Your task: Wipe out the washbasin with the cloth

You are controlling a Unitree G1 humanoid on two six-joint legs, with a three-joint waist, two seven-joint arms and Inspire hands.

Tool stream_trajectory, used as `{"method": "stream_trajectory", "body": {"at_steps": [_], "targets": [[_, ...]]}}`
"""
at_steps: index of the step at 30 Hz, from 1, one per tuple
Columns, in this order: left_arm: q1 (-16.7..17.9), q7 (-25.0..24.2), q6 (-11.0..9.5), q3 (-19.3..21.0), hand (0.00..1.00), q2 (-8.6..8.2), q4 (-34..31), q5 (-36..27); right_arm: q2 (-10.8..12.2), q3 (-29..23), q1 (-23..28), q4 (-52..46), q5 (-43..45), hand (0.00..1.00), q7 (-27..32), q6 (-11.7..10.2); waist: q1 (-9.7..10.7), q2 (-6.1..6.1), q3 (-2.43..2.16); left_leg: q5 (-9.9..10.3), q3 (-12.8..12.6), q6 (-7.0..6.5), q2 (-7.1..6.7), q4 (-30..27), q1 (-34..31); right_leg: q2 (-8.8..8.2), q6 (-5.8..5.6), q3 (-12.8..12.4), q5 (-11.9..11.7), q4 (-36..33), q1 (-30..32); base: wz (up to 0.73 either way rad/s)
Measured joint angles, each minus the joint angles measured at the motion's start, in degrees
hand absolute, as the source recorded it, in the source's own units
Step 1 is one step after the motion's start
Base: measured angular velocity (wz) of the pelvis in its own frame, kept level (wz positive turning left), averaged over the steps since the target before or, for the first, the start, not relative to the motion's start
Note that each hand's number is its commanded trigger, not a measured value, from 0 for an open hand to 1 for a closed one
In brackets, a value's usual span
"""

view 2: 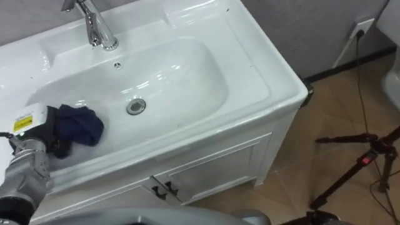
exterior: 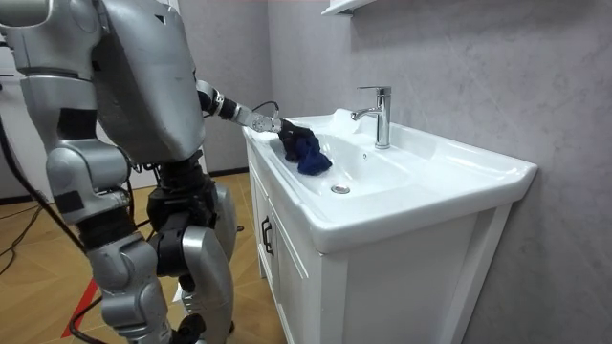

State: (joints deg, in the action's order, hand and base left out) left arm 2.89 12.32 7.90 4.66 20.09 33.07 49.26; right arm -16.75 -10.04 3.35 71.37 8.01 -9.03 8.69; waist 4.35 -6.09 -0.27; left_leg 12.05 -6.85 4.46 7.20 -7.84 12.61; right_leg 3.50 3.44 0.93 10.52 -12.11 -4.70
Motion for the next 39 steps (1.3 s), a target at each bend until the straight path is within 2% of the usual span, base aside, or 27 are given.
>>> {"method": "stream_trajectory", "body": {"at_steps": [2, 3, 5, 7, 8, 11, 13, 18, 22, 25, 28, 30, 33, 36, 39], "targets": [[1.02, -0.38, -0.4, 1.75, 1.0, -0.01, -5.04, -0.75, 0.64, 0.04, 1.48, 0.32, -1.38, 0.0, 0.98, -1.51, -0.02, 0.24, 0.34, 0.0, 1.79, 0.0, -0.06, -0.22, -0.52, -0.26, 0.01, 1.13, 0.05, 0.39, -0.06, 0.42], [1.17, -0.08, -0.69, 2.95, 1.0, 0.01, -8.59, -1.45, 1.24, 0.2, 2.5, 0.38, -2.21, 0.0, 1.47, -1.82, -0.4, 1.05, 0.79, 0.01, 2.64, 0.01, -0.14, -0.78, -1.22, -0.51, 0.0, 1.8, 0.24, 0.41, 0.0, 0.4], [1.71, 0.05, -0.77, 4.68, 1.0, -0.09, -15.39, -2.85, 2.01, 0.4, 3.31, 1.41, -2.73, 0.0, 1.75, -2.28, -1.45, 2.1, 1.03, 0.01, 3.2, 0.02, -0.23, -1.39, -2.28, -0.52, -0.03, 2.58, 0.32, 0.65, 0.29, 0.3], [1.85, 1.65, -1.09, 5.78, 1.0, -0.13, -23.91, -4.92, 2.28, 0.58, 3.41, 4.36, -3.26, 0.0, 1.8, -3.53, -1.99, 2.68, 0.85, 0.04, 3.75, 0.05, -0.29, -1.53, -3.27, -0.77, -0.04, 3.66, 0.31, 0.68, 0.32, 0.22], [1.85, 2.3, -1.3, 6.05, 1.0, -0.13, -25.94, -5.19, 2.28, 0.75, 3.42, 4.74, -3.28, 0.0, 1.89, -3.77, -1.95, 2.74, 0.81, 0.04, 3.86, 0.05, -0.36, -1.53, -3.32, -0.94, -0.05, 3.79, 0.31, 0.67, 0.33, 0.14], [1.81, 8.39, -4.4, 7.71, 1.0, -0.13, -34.36, -9.78, 2.29, 2.73, 3.61, 4.95, -3.21, 0.0, 2.13, -4.95, -1.73, 2.18, 0.86, 0.03, 3.82, 0.04, -0.74, -1.54, -2.43, -1.32, -0.31, 3.91, 0.44, 0.6, -0.4, -0.05], [1.59, 11.02, -6.33, 8.58, 1.0, -0.13, -36.15, -10.53, 2.3, 3.43, 3.74, 4.96, -3.2, 0.0, 2.07, -5.46, -1.48, 1.66, 0.81, 0.03, 3.77, 0.04, -0.9, -1.49, -1.97, -1.43, -0.43, 3.77, 0.52, 0.56, -0.73, -0.07], [0.2, 13.74, -8.83, 8.68, 1.0, -0.09, -37.82, -11.53, 2.61, 6.77, 4.96, 4.99, -3.26, 0.0, 1.05, -5.58, -1.5, 1.56, 0.73, 0.03, 3.91, 0.03, -0.98, -1.55, -1.82, -1.46, -0.55, 3.71, 0.62, 0.4, -0.78, 0.01], [-0.14, 14.13, -10.59, 8.69, 1.0, 0.15, -37.83, -11.54, 3.14, 8.83, 5.75, 5.25, -3.25, 0.0, 0.36, -5.56, -1.84, 1.96, 0.79, 0.03, 3.92, 0.04, -0.98, -1.59, -2.01, -1.45, -0.62, 3.66, 0.69, 0.41, -0.28, 0.05], [-0.14, 14.38, -10.7, 8.74, 1.0, 1.16, -37.82, -11.53, 3.34, 8.82, 6.07, 5.33, -3.4, 0.0, 0.03, -5.58, -2.3, 2.18, 0.9, 0.03, 3.88, 0.04, -1.01, -1.56, -2.04, -1.47, -0.65, 3.65, 0.68, 0.45, -0.21, 0.0], [-0.01, 14.55, -10.69, 9.15, 1.0, 1.3, -37.82, -11.52, 3.39, 8.77, 6.93, 5.32, -3.45, 0.0, -0.15, -5.35, -3.28, 1.97, 0.83, 0.03, 3.89, 0.04, -1.04, -1.54, -2.11, -1.49, -0.73, 3.91, 0.61, 0.61, -0.28, 0.01], [1.04, 14.58, -10.65, 10.35, 1.0, 1.3, -37.8, -11.52, 3.34, 8.7, 7.0, 5.32, -3.42, 0.0, -0.53, -5.01, -3.52, 1.64, 0.69, 0.03, 3.88, 0.04, -1.03, -1.54, -2.13, -1.49, -0.72, 3.95, 0.58, 0.48, -0.3, 0.0], [1.99, 15.11, -10.32, 11.29, 1.0, 1.31, -36.15, -11.49, 3.28, 8.75, 7.41, 5.11, -3.08, 0.0, -1.03, -4.82, -4.19, 0.8, 0.21, 0.03, 3.72, 0.04, -1.03, -1.52, -1.86, -1.48, -0.68, 3.89, 0.52, 0.34, -0.54, -0.02], [3.07, 15.91, -10.03, 12.74, 1.0, 1.33, -34.14, -11.09, 3.18, 8.48, 7.57, 4.41, -2.99, 0.0, -1.75, -4.84, -4.64, 0.5, 0.13, 0.03, 3.88, 0.03, -1.03, -1.51, -1.95, -1.5, -0.66, 3.99, 0.54, 0.33, -0.47, -0.01], [5.76, 16.4, -9.4, 14.36, 1.0, 1.41, -32.92, -10.69, 3.05, 7.0, 7.41, 4.14, -3.27, 0.0, -2.34, -4.82, -4.99, 0.43, 0.12, 0.03, 4.15, 0.03, -1.07, -1.44, -1.99, -1.51, -0.67, 4.1, 0.6, 0.44, -0.46, 0.02]]}}
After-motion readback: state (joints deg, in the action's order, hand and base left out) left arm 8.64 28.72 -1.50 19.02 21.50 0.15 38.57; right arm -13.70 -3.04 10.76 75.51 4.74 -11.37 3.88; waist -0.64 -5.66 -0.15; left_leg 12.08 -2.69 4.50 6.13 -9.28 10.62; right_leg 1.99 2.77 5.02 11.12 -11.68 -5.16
